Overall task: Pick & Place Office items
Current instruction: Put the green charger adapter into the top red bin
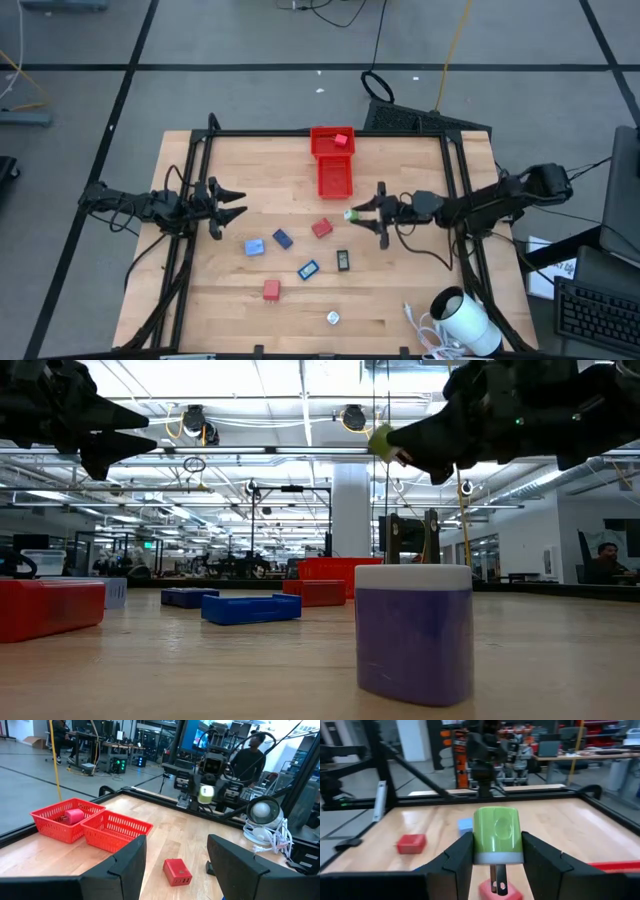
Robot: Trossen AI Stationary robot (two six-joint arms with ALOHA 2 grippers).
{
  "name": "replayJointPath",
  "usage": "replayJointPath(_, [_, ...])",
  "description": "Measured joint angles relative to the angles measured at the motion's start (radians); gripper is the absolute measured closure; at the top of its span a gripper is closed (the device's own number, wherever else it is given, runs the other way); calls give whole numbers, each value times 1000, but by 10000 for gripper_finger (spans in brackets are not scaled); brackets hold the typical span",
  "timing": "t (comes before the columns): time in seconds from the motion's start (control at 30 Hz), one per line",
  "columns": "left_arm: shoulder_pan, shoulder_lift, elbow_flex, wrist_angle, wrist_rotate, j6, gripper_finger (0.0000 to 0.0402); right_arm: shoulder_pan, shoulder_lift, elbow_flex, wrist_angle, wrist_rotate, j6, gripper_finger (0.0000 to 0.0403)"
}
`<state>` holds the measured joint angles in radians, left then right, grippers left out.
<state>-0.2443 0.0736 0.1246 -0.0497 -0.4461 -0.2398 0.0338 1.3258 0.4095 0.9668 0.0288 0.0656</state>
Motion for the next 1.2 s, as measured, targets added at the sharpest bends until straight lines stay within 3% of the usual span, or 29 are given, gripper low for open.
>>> replayJointPath(0.37, [0,0,0,0,0,0,188,-178,2,17,3,1,2,266])
replayJointPath(0.5, [0,0,0,0,0,0,188,-210,17,16,-40,1,1,266])
replayJointPath(0.93, [0,0,0,0,0,0,188,-330,48,20,82,-3,1,266])
replayJointPath(1.2, [0,0,0,0,0,0,188,-358,47,115,51,-60,1,266])
